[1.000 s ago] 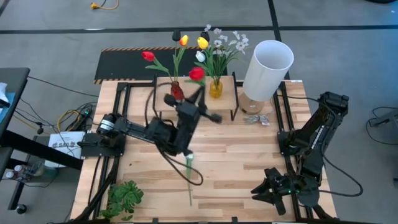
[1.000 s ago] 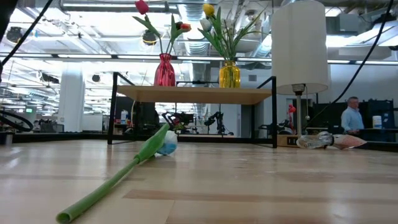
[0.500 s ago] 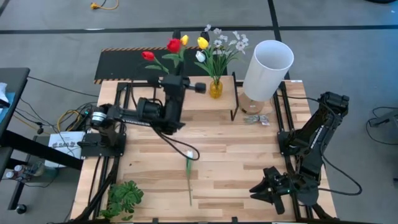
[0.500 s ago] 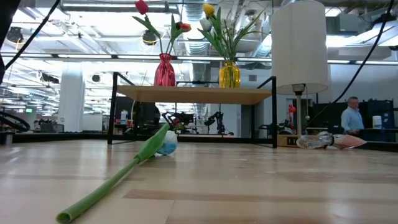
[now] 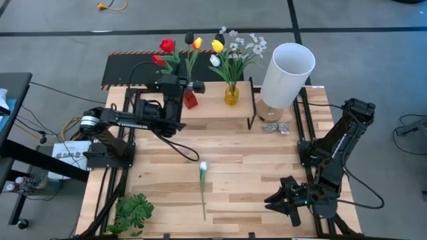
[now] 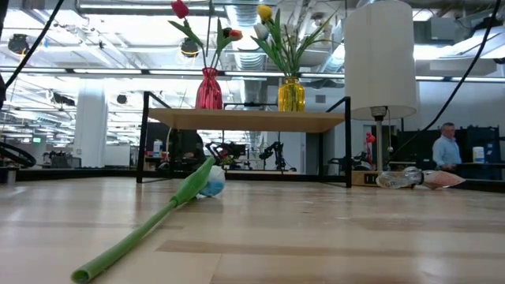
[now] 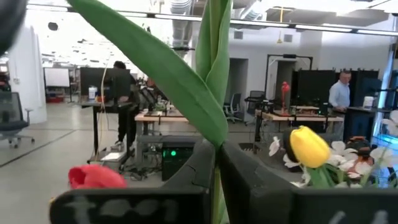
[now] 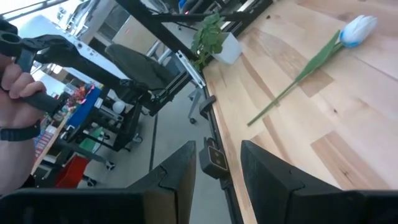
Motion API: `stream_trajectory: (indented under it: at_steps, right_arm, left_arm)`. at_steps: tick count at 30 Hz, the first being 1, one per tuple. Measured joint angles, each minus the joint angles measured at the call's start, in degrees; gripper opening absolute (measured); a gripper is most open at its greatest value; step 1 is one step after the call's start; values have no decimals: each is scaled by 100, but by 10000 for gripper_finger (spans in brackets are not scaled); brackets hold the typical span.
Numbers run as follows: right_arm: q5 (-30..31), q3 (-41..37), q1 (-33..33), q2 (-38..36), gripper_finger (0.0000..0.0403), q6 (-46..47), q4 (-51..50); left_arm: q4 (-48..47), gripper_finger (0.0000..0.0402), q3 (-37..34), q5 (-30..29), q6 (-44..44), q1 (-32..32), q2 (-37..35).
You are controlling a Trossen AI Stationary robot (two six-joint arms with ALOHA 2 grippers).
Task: Pick and place flowers into a vace then onto a shelf
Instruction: Put the red tulip into the red flower vase
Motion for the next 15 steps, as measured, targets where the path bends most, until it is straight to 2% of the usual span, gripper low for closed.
stream_trajectory:
  at_steps: [5, 15]
  right_arm:
    - [-81, 0, -86, 1, 118, 0, 26]
    - [-94, 0, -128, 0, 118, 0, 118]
  left_arm:
    - [-20, 0, -344, -22, -396, 114, -121]
    - [-65, 0, -368, -129, -775, 310, -124]
